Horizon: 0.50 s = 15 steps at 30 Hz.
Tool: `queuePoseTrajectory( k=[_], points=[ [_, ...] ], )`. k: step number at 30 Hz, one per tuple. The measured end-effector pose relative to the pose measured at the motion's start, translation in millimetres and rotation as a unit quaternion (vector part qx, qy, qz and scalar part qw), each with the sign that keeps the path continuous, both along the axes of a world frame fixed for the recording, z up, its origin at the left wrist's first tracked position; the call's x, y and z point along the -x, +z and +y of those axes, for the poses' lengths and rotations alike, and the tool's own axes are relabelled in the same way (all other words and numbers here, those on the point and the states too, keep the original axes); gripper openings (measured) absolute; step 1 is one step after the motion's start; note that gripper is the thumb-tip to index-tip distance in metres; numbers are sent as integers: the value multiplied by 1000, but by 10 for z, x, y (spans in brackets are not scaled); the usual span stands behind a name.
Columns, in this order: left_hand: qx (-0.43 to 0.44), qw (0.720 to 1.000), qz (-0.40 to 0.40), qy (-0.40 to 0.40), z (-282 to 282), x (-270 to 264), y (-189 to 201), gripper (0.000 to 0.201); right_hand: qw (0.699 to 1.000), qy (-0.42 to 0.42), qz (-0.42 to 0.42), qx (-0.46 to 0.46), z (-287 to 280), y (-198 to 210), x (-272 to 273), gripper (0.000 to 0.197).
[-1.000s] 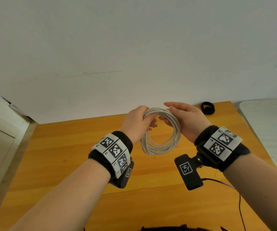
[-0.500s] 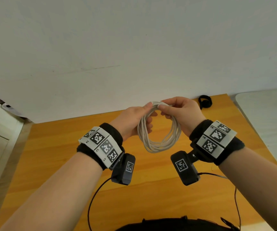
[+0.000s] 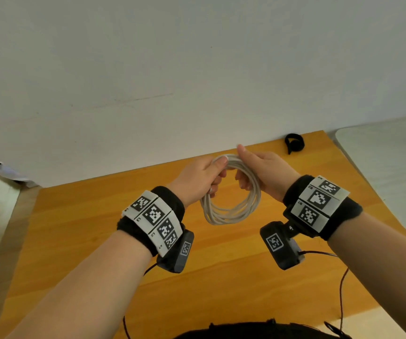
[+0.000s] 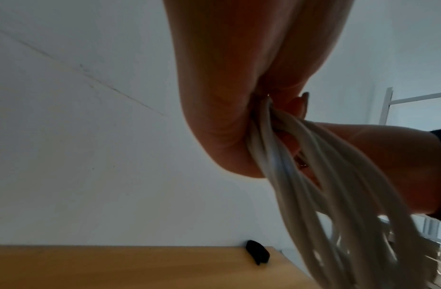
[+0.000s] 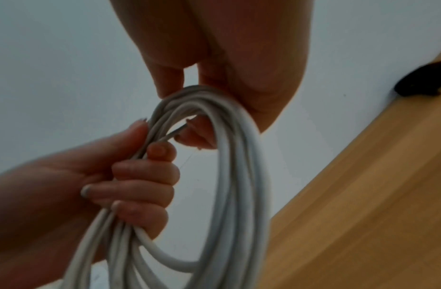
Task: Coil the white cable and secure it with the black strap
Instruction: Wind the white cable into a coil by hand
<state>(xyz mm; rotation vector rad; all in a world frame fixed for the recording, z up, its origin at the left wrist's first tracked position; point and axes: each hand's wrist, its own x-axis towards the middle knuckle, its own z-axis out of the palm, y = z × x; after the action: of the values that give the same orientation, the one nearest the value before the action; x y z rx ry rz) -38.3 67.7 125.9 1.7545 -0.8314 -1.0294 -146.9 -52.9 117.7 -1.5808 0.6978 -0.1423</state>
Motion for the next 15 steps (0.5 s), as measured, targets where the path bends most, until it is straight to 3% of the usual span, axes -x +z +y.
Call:
queuePoseTrajectory(
  k=[3, 6, 9, 11, 15],
  points=[
    [2, 1000, 9, -10, -1, 20, -54, 36, 995, -6, 44, 93, 82, -9, 6, 56],
    [-17, 995, 93, -11, -39, 62, -62, 40, 981, -55, 37, 184, 109, -78, 41, 55],
    [-60, 982, 179, -25, -113, 87, -8, 58, 979, -87, -5, 183, 92, -110, 102, 53],
    [-92, 976, 192, -48, -168, 64, -1, 65, 977, -79, -19, 196, 66, -110, 152, 52],
    [-116, 971, 190, -88, -309, 28, -67, 55, 968, -47, -13, 244, -68, -102, 234, 51]
  ],
)
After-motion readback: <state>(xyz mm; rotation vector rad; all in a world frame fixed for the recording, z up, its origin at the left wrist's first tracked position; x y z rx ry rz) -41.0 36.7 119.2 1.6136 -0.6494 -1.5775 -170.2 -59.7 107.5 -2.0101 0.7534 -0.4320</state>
